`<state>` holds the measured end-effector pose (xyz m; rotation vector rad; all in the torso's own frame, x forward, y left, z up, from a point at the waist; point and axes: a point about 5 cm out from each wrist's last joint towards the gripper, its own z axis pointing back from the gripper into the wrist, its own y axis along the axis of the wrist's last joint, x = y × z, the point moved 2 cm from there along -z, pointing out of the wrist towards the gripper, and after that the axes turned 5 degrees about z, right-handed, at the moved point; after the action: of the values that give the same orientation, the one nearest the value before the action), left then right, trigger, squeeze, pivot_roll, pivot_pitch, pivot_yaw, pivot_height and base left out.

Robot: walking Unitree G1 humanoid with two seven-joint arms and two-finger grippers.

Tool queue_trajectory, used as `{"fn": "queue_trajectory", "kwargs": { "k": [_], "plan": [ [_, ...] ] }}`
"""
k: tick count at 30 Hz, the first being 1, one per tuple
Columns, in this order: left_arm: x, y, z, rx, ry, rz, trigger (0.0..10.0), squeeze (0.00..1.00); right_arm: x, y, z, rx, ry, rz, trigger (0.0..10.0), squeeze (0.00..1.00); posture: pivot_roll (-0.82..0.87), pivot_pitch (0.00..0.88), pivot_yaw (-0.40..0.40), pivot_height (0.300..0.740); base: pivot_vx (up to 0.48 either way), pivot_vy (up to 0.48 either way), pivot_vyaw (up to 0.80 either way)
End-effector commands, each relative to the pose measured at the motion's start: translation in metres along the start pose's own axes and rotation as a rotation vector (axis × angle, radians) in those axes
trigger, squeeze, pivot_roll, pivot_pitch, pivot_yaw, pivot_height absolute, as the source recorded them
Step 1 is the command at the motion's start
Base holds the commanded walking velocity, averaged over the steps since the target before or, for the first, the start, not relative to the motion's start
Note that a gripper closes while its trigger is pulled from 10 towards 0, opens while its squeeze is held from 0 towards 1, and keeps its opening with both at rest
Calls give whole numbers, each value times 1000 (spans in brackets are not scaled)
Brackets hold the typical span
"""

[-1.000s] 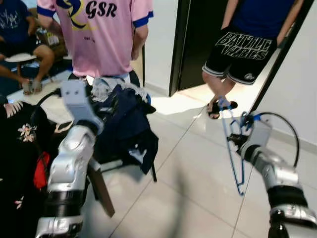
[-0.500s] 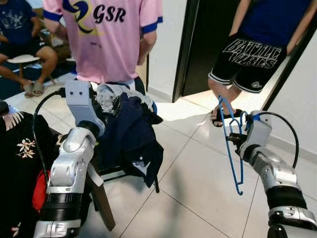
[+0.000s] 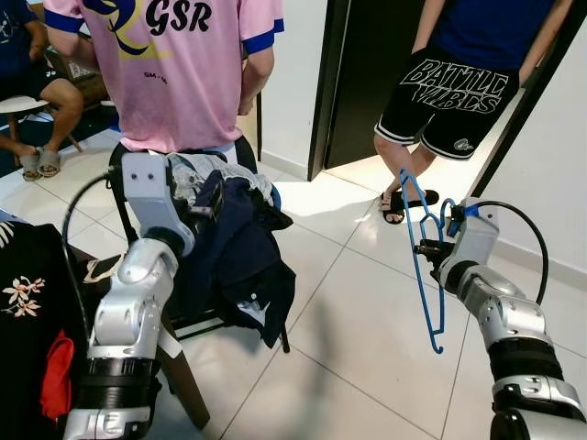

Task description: Hang hanger

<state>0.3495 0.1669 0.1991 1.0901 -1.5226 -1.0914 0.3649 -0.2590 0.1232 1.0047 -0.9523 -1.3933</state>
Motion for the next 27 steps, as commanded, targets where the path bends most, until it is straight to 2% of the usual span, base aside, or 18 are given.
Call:
{"fn": "queue_trajectory", "kwargs": {
  "k": [1,17,22,25,27],
  "plan": [
    [-6,-2,3,-11,15,-20,10000,0,-5,4,-1,20,16,-8,10000,0,1,2,-35,740,277,0,0],
    [-3,2,1,3,4,-11,10000,0,-4,9,-1,32,14,-10,10000,0,2,0,-36,740,304,0,0],
    [1,3,1,-3,-30,-7,10000,0,-2,11,-2,38,10,-9,10000,0,3,0,-38,740,280,0,0],
    [6,-3,3,-43,-95,-5,10000,0,-2,12,-2,39,8,-8,10000,0,3,0,-38,740,0,0,0],
    [6,-3,3,-43,-95,-5,10000,0,-2,12,-2,39,8,-8,10000,0,3,0,-38,740,0,0,0]
  ]
}}
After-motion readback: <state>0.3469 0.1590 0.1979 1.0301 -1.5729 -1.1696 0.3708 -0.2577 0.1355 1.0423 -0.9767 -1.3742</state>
